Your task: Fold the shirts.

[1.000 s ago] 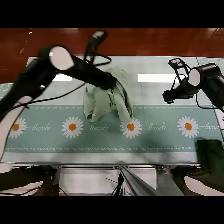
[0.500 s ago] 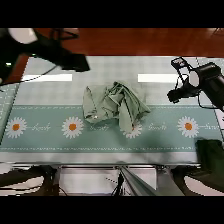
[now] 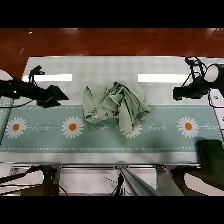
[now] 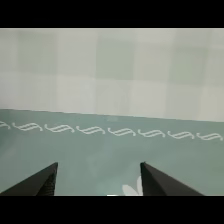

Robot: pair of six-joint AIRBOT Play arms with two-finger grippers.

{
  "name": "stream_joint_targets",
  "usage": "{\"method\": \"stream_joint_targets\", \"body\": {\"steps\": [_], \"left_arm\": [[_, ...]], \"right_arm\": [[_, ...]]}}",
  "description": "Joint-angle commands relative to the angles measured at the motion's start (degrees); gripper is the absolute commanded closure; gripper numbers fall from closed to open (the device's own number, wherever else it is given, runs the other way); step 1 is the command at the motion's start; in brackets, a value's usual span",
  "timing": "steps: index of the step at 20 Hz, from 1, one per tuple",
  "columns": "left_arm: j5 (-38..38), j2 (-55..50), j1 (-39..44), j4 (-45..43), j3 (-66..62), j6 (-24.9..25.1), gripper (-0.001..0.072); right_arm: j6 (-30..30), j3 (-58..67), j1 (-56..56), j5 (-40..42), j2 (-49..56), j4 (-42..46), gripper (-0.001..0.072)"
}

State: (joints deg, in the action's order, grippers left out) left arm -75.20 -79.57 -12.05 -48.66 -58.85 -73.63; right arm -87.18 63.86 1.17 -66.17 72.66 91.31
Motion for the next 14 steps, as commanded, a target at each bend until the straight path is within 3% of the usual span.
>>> {"method": "stream_joint_targets", "body": {"steps": [1, 8, 12, 13, 14], "left_arm": [[6.7, -1.7, -0.5, 8.4, 7.7, 3.7, 0.0018], [12.4, -13.5, 8.2, 16.3, 7.6, 3.8, 0.0021], [13.6, -18.4, 13.0, 25.0, 6.2, 7.3, 0.0041], [13.5, -19.2, 14.0, 25.9, 5.3, 7.4, 0.01], [13.4, -19.8, 14.8, 26.1, 4.4, 7.4, 0.0356]], "right_arm": [[2.4, 0.0, 2.0, 0.8, 0.0, -8.1, 0.0108], [2.4, 0.0, 1.9, 1.5, 0.0, -14.4, 0.0108], [2.4, 0.0, 1.9, 1.4, 0.0, -16.0, 0.0108], [2.4, 0.0, 1.9, 1.4, 0.0, -16.2, 0.0108], [2.4, 0.0, 1.9, 1.4, 0.0, -16.2, 0.0107]]}}
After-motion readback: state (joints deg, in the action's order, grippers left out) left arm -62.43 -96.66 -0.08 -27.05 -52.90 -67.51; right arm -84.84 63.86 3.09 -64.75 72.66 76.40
